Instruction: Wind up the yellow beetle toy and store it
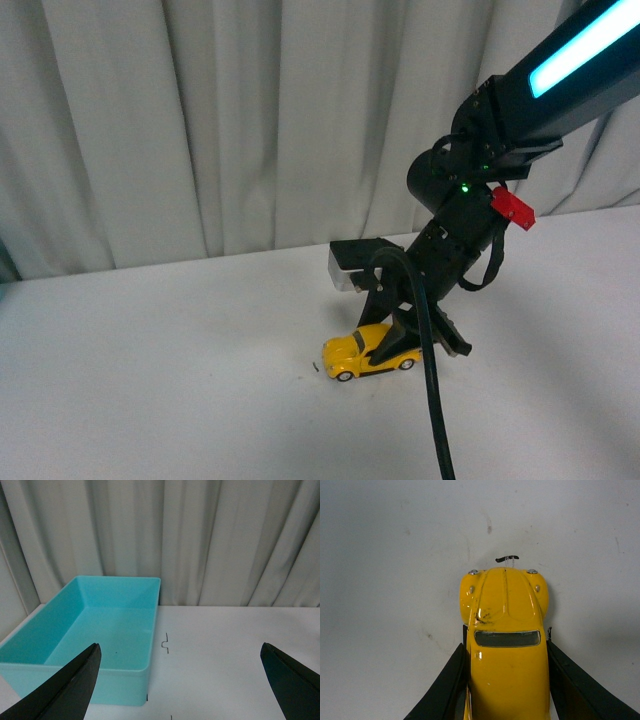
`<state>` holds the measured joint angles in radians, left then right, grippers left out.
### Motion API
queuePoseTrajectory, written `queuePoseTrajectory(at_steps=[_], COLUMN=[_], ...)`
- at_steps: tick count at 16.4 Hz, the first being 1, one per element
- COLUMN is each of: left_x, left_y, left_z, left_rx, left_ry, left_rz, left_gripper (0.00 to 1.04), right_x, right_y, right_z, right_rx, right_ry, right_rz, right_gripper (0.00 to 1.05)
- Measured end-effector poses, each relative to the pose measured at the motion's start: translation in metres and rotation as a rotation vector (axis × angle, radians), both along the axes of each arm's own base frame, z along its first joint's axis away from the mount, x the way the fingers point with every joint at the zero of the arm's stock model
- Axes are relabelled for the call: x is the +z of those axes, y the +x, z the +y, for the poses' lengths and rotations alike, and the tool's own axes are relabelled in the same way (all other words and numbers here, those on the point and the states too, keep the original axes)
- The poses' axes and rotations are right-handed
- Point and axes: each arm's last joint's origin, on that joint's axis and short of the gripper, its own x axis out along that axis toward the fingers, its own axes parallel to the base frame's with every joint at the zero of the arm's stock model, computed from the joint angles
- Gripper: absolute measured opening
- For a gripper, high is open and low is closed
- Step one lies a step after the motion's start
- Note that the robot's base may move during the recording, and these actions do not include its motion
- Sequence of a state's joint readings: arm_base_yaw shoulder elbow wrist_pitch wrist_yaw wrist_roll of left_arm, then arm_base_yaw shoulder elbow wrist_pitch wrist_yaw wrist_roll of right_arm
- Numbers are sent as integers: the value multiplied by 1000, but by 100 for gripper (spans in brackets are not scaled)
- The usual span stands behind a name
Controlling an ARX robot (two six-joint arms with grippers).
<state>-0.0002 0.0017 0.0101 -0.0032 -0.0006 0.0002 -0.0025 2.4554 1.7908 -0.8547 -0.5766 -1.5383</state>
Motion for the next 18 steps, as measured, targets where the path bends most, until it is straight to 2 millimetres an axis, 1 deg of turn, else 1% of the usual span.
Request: queuePoseTrajectory(at_steps=[5,8,9,10,14,18], left_x=[0,0,0,0,0,0], left_y=[0,0,0,0,0,0], left_z=[0,0,0,0,0,0], left_rx=[0,0,0,0,0,0], left_ry=[0,0,0,0,0,0], left_rz=[0,0,0,0,0,0], left_gripper=[98,98,98,98,98,98], right_x=[-1,-3,-5,-6,-8,-10], right_y=[-8,-16,-27,-35,-54,-77], right_z=[-11,-22,-41,-52,-70,-89], right_rx=[-26,-59,-107,-140,-194,-277], right_ry=[-32,-38,-38,-37,-29,-21], right_rz=[-17,-23,-12,-4,22,61], right_gripper=[40,40,40,40,40,40])
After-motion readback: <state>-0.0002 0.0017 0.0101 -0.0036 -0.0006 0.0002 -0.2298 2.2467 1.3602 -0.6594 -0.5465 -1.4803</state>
